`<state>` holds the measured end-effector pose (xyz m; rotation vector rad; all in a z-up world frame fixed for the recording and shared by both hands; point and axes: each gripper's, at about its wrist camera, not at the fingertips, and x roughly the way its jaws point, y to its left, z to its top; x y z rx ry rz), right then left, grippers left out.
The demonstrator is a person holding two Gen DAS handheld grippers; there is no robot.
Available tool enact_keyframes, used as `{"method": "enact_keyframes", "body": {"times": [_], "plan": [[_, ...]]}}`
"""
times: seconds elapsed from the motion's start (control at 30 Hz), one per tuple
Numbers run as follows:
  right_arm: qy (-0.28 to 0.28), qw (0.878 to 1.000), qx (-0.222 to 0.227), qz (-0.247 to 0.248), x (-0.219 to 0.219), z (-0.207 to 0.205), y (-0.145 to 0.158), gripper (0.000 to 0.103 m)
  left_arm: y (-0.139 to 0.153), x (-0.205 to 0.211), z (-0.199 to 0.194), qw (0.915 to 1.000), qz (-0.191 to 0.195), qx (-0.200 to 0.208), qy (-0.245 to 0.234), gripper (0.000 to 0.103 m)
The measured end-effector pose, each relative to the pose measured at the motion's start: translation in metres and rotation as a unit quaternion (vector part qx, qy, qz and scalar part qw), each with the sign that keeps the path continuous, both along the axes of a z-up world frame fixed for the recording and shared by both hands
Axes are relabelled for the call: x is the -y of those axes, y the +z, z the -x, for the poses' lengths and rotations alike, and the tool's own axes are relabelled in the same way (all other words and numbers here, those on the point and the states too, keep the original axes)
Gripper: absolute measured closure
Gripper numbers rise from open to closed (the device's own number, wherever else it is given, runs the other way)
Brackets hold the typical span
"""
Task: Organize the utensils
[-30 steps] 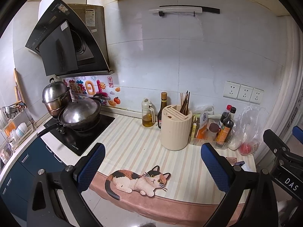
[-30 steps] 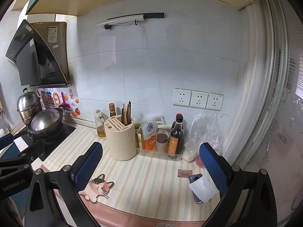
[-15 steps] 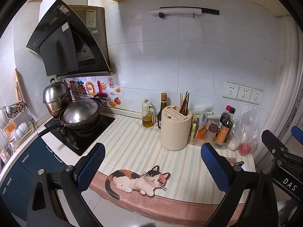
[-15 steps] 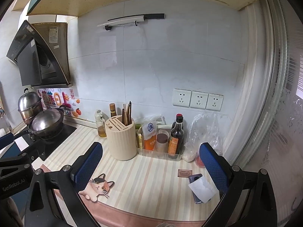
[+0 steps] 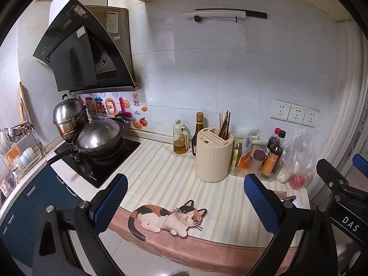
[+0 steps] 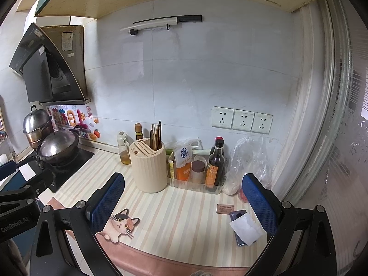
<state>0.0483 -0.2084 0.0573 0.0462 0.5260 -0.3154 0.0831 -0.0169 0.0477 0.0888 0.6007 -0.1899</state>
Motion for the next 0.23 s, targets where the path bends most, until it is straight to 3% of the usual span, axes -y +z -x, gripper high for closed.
{"method": "enact_keyframes", "body": {"times": [0.23], "plan": [[0.000,1.000,0.000,0.001,0.0022,0.0007,-0.0017,0.000,0.0008,0.0002,0.0033,1.0000,0.000,-0.002,0.000,0.000]]}}
